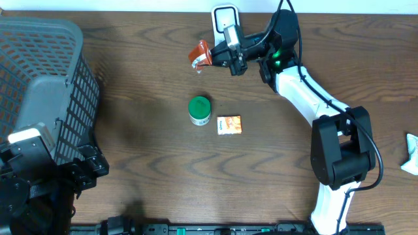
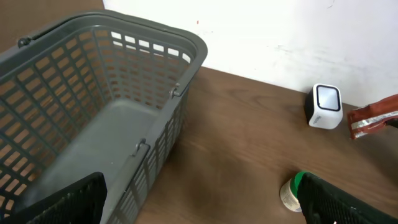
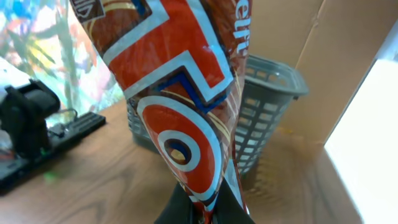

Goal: Scan the item barcode
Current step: 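Lift the TOP bar with the right gripper and carry it toward the scanner, then hold the TOP bar in front of the scanner window with the right gripper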

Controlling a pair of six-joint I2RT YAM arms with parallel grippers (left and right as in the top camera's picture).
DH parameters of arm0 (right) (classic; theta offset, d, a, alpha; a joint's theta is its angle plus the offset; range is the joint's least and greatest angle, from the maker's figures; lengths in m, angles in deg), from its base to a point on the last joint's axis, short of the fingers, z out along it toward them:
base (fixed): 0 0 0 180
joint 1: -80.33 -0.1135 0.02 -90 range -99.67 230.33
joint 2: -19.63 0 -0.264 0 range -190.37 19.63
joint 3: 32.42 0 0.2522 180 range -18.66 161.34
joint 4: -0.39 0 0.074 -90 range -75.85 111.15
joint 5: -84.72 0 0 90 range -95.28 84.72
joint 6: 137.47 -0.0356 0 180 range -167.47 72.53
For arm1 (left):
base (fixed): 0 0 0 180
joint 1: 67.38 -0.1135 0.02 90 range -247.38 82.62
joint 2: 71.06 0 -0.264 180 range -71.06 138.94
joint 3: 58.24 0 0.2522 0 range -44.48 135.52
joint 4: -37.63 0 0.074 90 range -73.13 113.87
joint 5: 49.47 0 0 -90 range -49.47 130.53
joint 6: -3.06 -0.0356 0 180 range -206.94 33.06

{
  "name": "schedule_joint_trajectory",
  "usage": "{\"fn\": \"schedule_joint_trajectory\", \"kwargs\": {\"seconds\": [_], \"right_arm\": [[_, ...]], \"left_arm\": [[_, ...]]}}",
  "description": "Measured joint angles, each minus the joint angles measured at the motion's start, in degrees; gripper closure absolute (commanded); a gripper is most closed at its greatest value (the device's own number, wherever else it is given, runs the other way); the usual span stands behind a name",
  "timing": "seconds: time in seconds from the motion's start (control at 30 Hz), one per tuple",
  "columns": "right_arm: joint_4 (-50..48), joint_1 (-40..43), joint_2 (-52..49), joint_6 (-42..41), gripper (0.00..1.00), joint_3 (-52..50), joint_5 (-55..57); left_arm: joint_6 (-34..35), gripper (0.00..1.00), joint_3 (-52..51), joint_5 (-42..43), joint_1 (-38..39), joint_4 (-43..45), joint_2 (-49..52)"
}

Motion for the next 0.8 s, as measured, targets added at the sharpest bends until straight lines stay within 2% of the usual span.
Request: {"fn": "schedule_joint_trajectory", "kwargs": {"seconds": [0.5,0.8], "right_arm": [[0.28,0.07,0.00,-21.24,0.99,0.00,0.00],[0.83,0.15,0.00,-27.43,0.99,0.00,0.00]], "left_arm": [[0.02,0.02,0.00,0.00,0.00,0.00,0.00],[0.02,0.02,0.00,0.00,0.00,0.00,0.00]]}}
